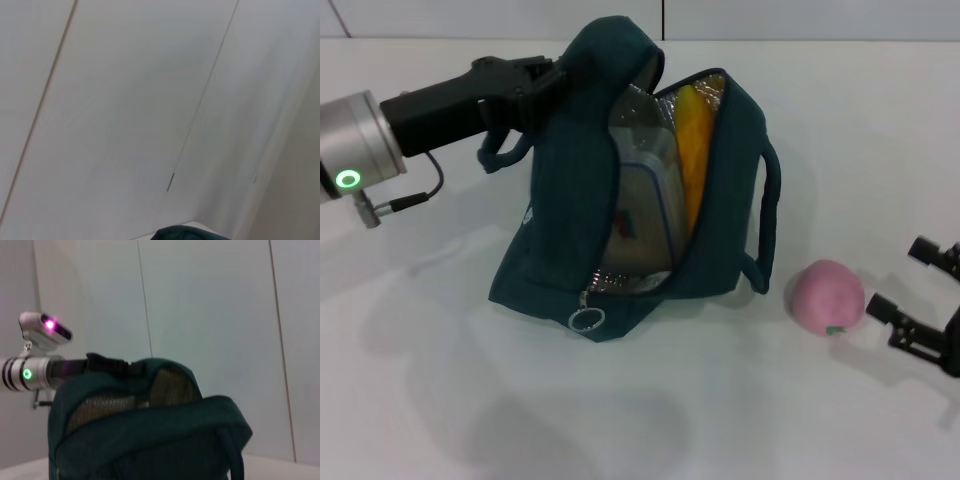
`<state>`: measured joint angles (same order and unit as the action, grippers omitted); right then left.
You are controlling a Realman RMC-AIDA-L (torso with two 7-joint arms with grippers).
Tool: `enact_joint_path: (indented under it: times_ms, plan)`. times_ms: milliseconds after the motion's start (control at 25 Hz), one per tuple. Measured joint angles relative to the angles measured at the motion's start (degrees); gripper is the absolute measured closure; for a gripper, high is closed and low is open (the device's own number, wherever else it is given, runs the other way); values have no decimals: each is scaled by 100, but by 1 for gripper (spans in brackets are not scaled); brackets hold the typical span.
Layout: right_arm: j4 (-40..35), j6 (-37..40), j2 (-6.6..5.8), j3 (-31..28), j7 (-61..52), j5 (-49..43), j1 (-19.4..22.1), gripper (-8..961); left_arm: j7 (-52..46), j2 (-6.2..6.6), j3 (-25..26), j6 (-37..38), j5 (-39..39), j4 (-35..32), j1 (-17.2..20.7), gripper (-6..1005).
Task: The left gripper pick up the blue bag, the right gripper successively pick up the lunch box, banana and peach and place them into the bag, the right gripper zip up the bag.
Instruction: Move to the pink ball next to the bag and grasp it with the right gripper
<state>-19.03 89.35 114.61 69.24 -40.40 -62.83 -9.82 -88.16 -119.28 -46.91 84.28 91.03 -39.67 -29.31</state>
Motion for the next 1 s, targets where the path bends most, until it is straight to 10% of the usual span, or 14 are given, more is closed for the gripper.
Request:
enact_joint_path:
  times_ms: [1000]
  plan:
    - [351,-1398,94,813,-552,-28,-921,204,104,1,5,-58,3,-7,-64,960]
